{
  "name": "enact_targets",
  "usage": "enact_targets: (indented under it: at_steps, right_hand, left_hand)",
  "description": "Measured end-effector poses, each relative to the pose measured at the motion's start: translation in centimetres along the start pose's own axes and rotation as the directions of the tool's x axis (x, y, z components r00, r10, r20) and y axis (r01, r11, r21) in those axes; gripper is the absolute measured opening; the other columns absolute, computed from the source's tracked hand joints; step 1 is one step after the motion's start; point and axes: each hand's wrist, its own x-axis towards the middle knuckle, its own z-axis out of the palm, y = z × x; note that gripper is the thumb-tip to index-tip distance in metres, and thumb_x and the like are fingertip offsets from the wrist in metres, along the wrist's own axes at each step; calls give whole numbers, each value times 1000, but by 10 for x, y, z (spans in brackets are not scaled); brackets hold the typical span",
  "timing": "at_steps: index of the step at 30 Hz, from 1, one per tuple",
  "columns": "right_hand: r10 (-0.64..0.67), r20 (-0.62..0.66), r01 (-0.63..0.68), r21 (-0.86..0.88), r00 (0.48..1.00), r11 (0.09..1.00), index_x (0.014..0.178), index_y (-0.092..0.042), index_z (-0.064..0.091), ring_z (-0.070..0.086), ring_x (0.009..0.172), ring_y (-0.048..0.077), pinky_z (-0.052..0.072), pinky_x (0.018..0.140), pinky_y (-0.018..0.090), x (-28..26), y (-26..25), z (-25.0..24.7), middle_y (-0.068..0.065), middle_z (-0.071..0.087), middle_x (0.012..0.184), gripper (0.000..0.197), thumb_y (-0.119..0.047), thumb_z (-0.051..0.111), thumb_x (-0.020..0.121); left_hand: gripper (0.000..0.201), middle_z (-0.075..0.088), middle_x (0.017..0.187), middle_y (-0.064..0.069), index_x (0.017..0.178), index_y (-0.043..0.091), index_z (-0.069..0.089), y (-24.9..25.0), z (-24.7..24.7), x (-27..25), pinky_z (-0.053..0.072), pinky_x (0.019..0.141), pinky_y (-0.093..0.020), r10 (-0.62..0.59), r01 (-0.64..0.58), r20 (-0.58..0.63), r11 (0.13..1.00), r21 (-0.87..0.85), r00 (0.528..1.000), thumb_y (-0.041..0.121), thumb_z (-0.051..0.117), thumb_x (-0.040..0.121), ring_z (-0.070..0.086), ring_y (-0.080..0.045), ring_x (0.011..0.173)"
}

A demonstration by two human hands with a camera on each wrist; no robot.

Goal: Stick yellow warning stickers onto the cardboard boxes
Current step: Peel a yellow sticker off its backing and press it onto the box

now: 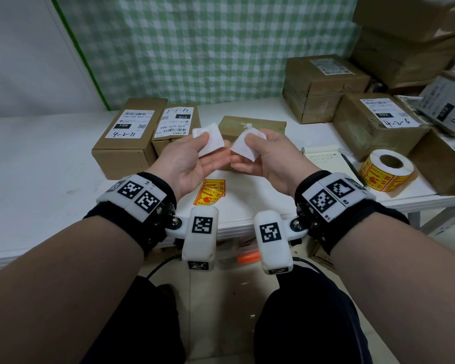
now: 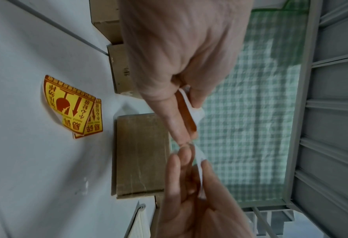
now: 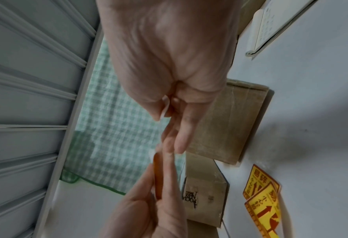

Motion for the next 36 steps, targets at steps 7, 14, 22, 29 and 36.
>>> enact_targets:
  at_steps: [7, 14, 22, 29, 36]
  right_hand:
    - [-33, -235, -54, -350, 971, 935, 77, -15, 50, 52, 56, 18, 50, 46, 24, 2, 3, -27, 8, 56, 82, 14, -14, 60, 87]
    - [-112, -460, -175, -536, 881, 826, 82, -14, 47, 49, 56, 19, 54, 55, 32, 2, 8, -59, 1, 47, 76, 23, 1, 63, 76]
    - [-142, -417, -223, -707, 898, 672, 100, -2, 66, 61, 102, 30, 48, 94, 40, 3, 2, -65, 14, 67, 101, 27, -24, 55, 87]
    - [-350, -445, -109, -732, 824, 672, 87, -15, 65, 61, 97, 25, 51, 87, 37, 9, -7, -55, 4, 68, 92, 17, -25, 52, 87]
    - [-17, -199, -65, -400, 980, 914, 90, -9, 60, 50, 50, 16, 47, 47, 21, 7, -24, -31, 7, 60, 64, 27, -36, 58, 88]
  left_hand:
    - [5, 72, 72, -6, 94, 16, 53, 5, -3, 0, 57, 52, -23, 90, -80, -43, 978, 195, 995, 20, 50, 96, 69, -13, 56]
    - [5, 69, 78, -7, 91, 7, 61, 1, 1, 4, 58, 68, -22, 146, -158, 66, 959, 235, 987, 5, 60, 87, 68, -12, 68]
    - [25, 62, 82, -4, 93, 11, 62, -1, 11, 1, 48, 54, -9, 203, -239, 128, 858, 455, 971, -8, 66, 77, 62, -7, 68]
    - [30, 60, 81, 0, 93, 16, 64, -4, 17, 2, 37, 45, -5, 272, -333, 197, 688, 644, 942, -5, 72, 73, 54, 6, 50]
    - [30, 62, 82, 0, 100, 7, 64, -4, 31, 6, 43, 56, -6, 290, -407, 286, 654, 637, 913, -5, 70, 73, 58, 1, 67]
